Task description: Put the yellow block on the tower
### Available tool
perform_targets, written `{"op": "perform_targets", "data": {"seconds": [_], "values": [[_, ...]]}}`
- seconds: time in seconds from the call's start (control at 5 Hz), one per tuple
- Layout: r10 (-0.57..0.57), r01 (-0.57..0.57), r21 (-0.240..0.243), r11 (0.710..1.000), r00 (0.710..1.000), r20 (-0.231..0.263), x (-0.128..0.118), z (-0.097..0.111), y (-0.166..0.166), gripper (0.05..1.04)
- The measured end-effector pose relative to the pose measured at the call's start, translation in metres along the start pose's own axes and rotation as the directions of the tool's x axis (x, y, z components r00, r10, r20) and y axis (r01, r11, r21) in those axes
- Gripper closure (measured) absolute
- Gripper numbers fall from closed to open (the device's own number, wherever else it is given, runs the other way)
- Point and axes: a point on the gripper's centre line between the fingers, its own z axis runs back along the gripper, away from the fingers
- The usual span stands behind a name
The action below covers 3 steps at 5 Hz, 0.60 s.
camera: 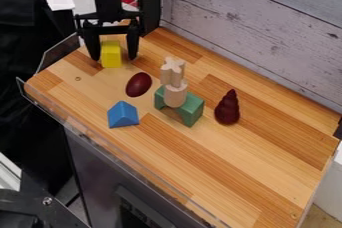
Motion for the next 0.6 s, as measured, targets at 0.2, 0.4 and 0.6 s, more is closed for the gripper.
{"op": "perform_targets", "data": {"seconds": [0.2,0.4,0.6], "values": [[0.015,-0.015,-0.011,1.000,1.000,0.009,0.0045,-0.0021,0.0027,0.422],[0.005,-0.005,-0.012,1.000,1.000,0.013,0.0051,-0.0015,0.0032,0.498],[-0.060,0.060,-0.010,0.998,0.998,0.025,0.0062,-0.0020,0.0033,0.498]]}}
